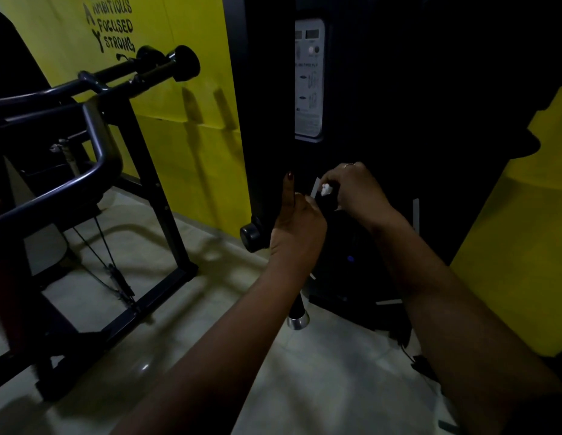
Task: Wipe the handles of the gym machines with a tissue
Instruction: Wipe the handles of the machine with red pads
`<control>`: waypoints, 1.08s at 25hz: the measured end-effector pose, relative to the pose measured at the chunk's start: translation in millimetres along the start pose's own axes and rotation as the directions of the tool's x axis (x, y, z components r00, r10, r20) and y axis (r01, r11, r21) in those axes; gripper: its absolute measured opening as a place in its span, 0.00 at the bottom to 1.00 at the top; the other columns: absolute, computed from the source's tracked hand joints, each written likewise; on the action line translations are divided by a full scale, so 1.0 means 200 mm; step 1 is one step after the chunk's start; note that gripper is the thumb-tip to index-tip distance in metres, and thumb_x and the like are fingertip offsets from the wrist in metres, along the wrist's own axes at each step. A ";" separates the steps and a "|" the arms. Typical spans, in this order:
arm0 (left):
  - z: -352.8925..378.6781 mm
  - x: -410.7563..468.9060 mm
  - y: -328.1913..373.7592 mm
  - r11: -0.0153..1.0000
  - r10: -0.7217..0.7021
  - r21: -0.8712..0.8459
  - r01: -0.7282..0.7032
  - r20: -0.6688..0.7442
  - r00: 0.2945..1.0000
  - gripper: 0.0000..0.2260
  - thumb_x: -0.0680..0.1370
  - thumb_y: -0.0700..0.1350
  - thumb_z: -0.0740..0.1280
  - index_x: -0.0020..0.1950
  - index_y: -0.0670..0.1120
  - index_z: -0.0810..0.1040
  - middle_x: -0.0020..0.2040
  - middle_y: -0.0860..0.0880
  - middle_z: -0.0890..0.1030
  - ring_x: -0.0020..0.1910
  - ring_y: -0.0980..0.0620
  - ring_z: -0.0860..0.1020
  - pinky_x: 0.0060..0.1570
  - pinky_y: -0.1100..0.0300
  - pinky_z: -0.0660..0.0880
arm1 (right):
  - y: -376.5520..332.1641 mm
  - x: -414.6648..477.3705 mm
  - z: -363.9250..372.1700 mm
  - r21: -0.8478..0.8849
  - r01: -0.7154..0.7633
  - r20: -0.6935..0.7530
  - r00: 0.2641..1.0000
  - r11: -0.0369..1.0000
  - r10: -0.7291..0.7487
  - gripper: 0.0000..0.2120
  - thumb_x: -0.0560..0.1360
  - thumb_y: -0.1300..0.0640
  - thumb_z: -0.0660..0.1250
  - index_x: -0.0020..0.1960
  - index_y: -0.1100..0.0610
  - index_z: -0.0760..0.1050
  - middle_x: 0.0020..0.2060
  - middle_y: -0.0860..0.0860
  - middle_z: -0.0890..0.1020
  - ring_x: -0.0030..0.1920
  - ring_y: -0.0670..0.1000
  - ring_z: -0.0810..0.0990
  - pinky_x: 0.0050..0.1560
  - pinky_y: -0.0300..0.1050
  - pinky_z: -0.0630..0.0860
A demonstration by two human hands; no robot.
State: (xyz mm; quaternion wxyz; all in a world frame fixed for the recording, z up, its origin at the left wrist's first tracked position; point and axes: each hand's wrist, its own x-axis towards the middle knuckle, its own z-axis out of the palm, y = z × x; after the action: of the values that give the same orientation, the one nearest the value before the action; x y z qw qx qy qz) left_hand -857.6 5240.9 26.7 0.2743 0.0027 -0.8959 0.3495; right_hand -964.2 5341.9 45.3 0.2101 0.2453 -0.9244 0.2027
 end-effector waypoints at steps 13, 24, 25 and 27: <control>-0.01 -0.02 -0.01 0.998 -0.034 -0.047 0.034 0.012 0.999 0.25 0.70 0.32 0.48 0.49 0.46 0.83 0.34 0.51 0.75 0.44 0.48 0.79 0.68 0.36 0.29 | 0.05 0.07 0.04 0.676 -0.589 0.464 0.807 0.444 0.364 0.09 0.73 0.62 0.63 0.36 0.57 0.79 0.35 0.54 0.81 0.35 0.53 0.79 0.33 0.40 0.76; -0.04 -0.01 0.00 0.998 -0.045 -0.045 0.050 0.106 0.993 0.17 0.72 0.36 0.55 0.48 0.46 0.83 0.33 0.51 0.76 0.44 0.49 0.79 0.68 0.36 0.29 | -0.05 -0.25 0.22 0.847 -0.176 -0.193 0.778 0.502 0.598 0.09 0.79 0.57 0.64 0.53 0.45 0.79 0.50 0.40 0.82 0.53 0.39 0.80 0.54 0.36 0.76; -0.05 -0.01 -0.01 0.996 -0.050 -0.063 0.059 0.135 0.990 0.13 0.72 0.38 0.61 0.49 0.46 0.83 0.32 0.51 0.76 0.44 0.49 0.79 0.68 0.36 0.29 | -0.02 -0.21 0.18 0.822 -0.223 -0.125 0.827 0.524 0.548 0.10 0.79 0.58 0.62 0.51 0.46 0.80 0.49 0.40 0.83 0.51 0.39 0.81 0.51 0.36 0.77; -0.05 -0.02 -0.01 0.994 -0.078 -0.067 0.090 0.174 0.982 0.11 0.71 0.42 0.65 0.51 0.46 0.84 0.32 0.52 0.76 0.44 0.50 0.80 0.68 0.36 0.29 | 0.05 -0.11 0.11 0.844 -0.393 0.168 0.840 0.365 0.516 0.12 0.78 0.60 0.59 0.50 0.50 0.81 0.49 0.46 0.85 0.47 0.45 0.83 0.44 0.38 0.77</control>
State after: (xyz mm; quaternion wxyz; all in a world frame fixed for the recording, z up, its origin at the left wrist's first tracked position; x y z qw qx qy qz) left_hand -848.5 5245.8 31.7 0.2107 0.0603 -0.9276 0.3024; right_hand -958.4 5346.3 13.3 0.0544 0.0376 -0.7166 0.6944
